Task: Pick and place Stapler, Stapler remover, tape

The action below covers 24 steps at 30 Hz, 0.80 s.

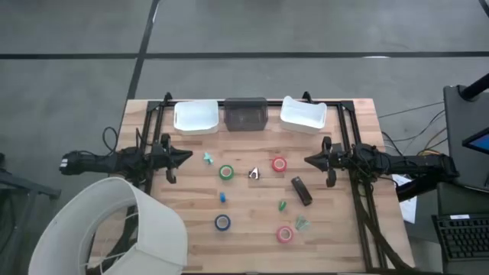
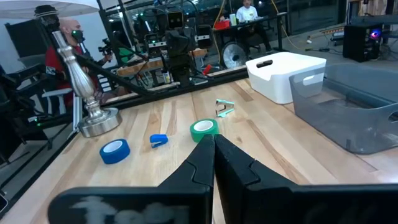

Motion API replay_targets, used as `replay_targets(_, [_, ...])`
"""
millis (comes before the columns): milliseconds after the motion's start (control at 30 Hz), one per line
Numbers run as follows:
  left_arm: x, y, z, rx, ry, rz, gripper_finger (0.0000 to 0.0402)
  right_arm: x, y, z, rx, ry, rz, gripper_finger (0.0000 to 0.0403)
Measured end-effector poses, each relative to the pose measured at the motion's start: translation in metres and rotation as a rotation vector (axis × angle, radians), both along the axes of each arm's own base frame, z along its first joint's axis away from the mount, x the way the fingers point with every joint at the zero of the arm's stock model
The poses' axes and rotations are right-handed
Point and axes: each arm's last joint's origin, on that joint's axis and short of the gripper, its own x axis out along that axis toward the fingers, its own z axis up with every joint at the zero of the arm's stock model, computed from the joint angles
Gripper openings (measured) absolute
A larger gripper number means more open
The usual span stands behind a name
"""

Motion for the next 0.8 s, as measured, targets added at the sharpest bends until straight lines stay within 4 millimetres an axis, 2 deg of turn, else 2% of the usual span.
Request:
replay_targets(633, [0.000, 0.000, 0.000, 0.000, 0.000, 0.000, 0.0026, 0.000, 0.000, 0.001, 0.004, -0.012, 0.000, 0.0009])
replay_targets(700, [0.000, 0.000, 0.000, 0.000, 0.000, 0.000, 0.0026, 0.000, 0.000, 0.006, 0.079, -0.069, -0.002, 0.0009])
replay_targets(800, [0.000, 0.000, 0.000, 0.000, 0.000, 0.000, 0.0026, -0.001, 0.000, 0.022, 0.309, -0.243, 0.020, 0.0009])
